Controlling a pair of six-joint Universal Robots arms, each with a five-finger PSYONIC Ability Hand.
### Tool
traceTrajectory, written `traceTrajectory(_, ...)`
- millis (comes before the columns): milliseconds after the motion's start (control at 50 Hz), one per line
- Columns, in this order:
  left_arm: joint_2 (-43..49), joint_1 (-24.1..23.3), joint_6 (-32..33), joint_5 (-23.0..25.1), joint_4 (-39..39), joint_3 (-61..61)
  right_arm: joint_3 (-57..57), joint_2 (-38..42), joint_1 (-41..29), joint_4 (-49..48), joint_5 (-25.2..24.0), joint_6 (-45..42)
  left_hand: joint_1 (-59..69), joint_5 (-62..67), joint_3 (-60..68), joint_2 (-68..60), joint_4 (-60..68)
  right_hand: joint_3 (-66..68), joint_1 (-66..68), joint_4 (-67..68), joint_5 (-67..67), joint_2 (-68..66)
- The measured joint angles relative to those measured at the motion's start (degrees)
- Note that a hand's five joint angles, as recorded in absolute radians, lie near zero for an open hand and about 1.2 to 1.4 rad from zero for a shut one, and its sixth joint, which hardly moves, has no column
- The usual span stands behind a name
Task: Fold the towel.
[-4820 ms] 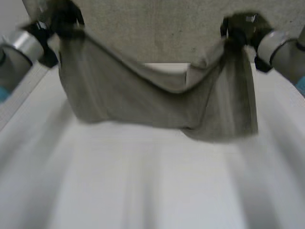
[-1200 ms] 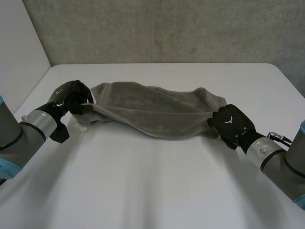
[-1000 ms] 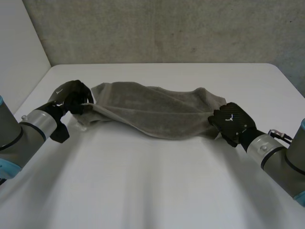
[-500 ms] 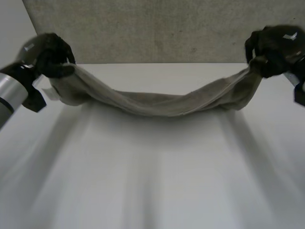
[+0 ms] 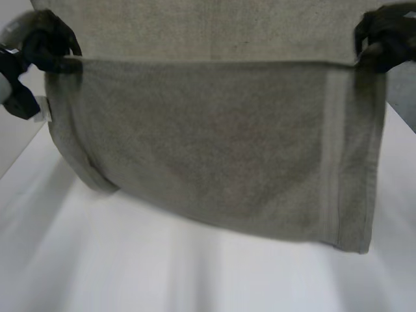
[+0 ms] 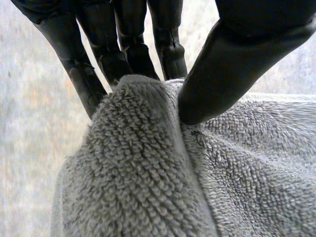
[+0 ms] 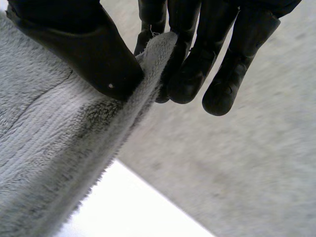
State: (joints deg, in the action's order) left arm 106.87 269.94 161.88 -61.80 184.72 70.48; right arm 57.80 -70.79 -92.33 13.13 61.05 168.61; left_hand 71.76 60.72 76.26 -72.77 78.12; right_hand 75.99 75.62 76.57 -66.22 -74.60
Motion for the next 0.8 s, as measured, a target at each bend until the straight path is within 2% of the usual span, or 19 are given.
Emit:
traceTrajectory(120,11.8,-1.3,0.1,0.0,0.1,-8.5,-9.4,11.6,-7.1,2.3,3.2,-4.0,0.0,0.0,0.0,0.0,0.0,0.0,0.0,0.0,0.0,0.0)
traceTrajectory(180,17.7,-2.8,0.2,-0.3,0.3,-14.2,-15.8,17.7,-10.3,2.8,6.8,-5.1,0.0,0.0,0.0,0.0,0.0,0.0,0.0,0.0,0.0,0.0)
traceTrajectory(360,26.1,-6.4,1.4,-3.3,0.5,-30.9,-37.4,29.1,-15.7,2.8,15.1,-6.6,0.0,0.0,0.0,0.0,0.0,0.0,0.0,0.0,0.0,0.0)
traceTrajectory(500,26.2,-7.3,1.6,-7.9,2.2,-46.3,-53.1,31.3,-16.4,1.3,18.0,-6.3,0.0,0.0,0.3,0.0,0.0,0.0,0.0,0.0,0.0,0.0)
traceTrajectory(600,25.6,-7.3,1.5,-9.4,4.8,-55.1,-58.3,30.2,-16.5,-1.2,18.8,-5.9,0.0,0.0,0.3,0.0,0.0,0.0,0.0,0.0,0.0,0.0)
traceTrajectory(700,25.1,-7.3,1.2,-9.3,7.1,-56.1,-56.7,28.7,-16.4,-2.0,18.3,-5.8,0.0,0.0,0.3,0.0,0.0,0.0,0.0,0.0,0.0,0.0)
traceTrajectory(800,24.8,-7.2,1.1,-8.5,8.0,-49.1,-50.3,28.0,-16.4,-0.3,15.4,-6.2,0.0,0.0,0.3,0.0,0.0,0.0,0.0,0.0,0.0,0.0)
